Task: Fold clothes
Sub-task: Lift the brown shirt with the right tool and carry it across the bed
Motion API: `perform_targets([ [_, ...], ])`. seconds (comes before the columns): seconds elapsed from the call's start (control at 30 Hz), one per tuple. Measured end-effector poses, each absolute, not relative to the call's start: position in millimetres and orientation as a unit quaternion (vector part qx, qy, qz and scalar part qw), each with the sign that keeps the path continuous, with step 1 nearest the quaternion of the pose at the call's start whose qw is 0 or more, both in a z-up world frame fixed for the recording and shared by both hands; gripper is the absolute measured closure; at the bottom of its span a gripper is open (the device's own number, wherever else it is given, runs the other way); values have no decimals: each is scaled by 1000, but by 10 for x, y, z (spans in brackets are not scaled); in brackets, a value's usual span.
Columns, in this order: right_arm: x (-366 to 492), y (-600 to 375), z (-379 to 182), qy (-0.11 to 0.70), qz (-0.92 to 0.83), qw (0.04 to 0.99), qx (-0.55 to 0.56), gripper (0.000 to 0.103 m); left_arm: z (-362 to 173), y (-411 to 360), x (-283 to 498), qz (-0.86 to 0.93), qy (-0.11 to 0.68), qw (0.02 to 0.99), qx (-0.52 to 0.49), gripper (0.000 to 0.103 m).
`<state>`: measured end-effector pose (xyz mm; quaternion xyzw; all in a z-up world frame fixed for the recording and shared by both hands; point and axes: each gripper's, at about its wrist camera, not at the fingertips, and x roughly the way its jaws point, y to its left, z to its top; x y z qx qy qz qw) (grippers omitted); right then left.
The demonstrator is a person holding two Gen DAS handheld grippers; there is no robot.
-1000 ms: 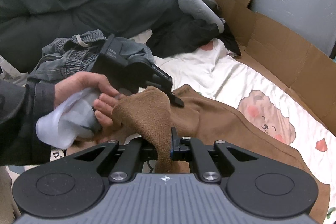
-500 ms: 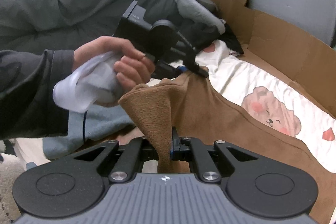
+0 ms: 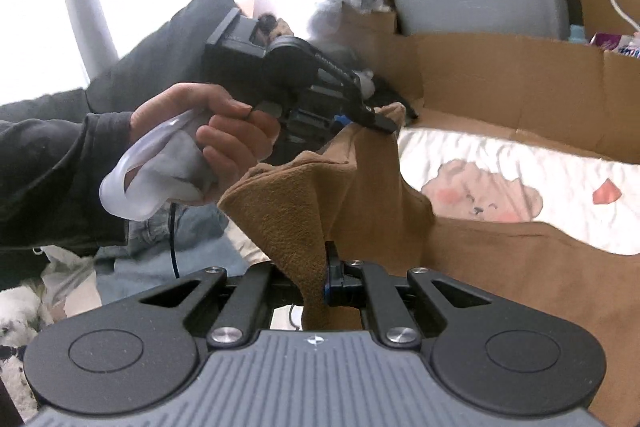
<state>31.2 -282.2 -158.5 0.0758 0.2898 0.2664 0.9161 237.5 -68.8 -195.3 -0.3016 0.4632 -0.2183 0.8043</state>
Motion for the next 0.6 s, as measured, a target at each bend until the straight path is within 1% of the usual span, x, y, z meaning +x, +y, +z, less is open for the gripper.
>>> perform_targets([
  [0.2,206,-3072,-1637,263,259,923,109,98,-1865,-954,2358,-231,463,809,-280,94],
  [0.6,0,-3547,-1958,283,240,913,167,98,-1874,-1636,2310,-271,486,807,-197,94],
])
